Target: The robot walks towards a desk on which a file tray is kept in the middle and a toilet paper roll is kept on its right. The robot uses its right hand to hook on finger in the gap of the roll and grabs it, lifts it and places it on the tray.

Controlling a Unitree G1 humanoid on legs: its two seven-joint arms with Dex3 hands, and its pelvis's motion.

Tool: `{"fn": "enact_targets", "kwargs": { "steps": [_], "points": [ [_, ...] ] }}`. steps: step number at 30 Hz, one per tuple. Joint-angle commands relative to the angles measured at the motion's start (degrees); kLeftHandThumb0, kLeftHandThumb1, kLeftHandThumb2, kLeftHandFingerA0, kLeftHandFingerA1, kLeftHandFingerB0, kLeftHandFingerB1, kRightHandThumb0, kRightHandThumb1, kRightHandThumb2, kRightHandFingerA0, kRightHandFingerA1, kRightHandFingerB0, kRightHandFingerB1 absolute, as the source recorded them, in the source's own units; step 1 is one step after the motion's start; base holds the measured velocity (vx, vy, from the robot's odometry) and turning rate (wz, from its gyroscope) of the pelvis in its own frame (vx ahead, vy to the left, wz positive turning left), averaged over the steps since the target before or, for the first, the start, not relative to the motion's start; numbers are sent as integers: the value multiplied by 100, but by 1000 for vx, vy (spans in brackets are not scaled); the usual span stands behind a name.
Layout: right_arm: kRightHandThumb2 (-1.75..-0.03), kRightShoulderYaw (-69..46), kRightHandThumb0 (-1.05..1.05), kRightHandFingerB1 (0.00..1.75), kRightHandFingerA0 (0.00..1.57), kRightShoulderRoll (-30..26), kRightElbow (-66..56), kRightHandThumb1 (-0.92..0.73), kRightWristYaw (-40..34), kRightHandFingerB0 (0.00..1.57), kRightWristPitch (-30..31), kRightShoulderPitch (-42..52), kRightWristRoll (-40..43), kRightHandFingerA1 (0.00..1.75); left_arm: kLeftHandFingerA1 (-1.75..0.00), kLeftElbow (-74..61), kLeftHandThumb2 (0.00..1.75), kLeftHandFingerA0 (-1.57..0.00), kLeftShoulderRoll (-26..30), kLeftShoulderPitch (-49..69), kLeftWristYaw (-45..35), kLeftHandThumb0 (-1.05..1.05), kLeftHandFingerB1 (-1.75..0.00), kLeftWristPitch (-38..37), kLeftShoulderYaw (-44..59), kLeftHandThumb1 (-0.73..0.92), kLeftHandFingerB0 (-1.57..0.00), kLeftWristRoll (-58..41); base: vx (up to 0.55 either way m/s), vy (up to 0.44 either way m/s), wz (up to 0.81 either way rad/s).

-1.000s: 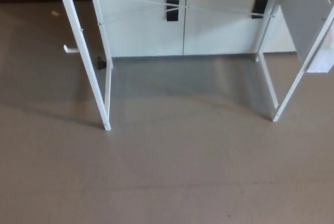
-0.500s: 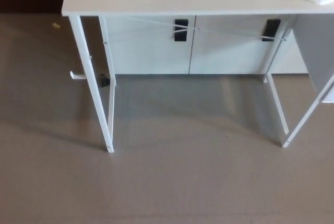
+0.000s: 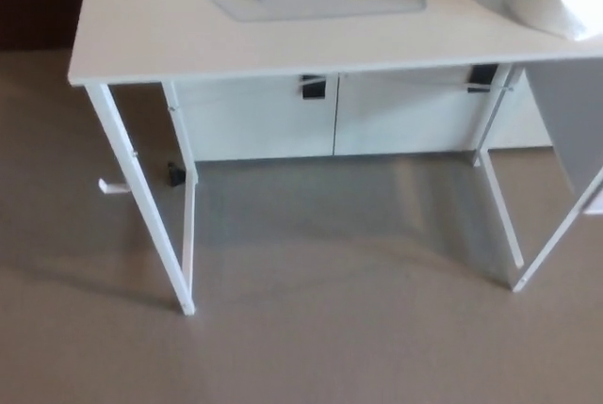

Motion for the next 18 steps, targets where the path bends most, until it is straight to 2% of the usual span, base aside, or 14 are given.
{"fn": "enact_targets", "kwargs": {
  "steps": [1,10,18],
  "points": [
    [-90,-27,-75,40,32,-33,10,-55,-6,8,17,10,-20,57,-70,-10,63,-30,136,4,8,-70,-62,-65,28,73,-44,-7,365,269,-16],
    [-90,-22,-75,40,32,-40,6,-55,2,8,26,-31,-30,57,-70,-7,63,-30,132,0,16,-70,-62,-71,32,73,-44,-28,174,52,6],
    [-90,-21,-75,40,32,-55,6,-55,8,8,35,-46,-34,57,-70,7,63,-30,117,-10,19,-70,-62,-72,32,73,-44,-26,203,-200,8]
  ]
}}
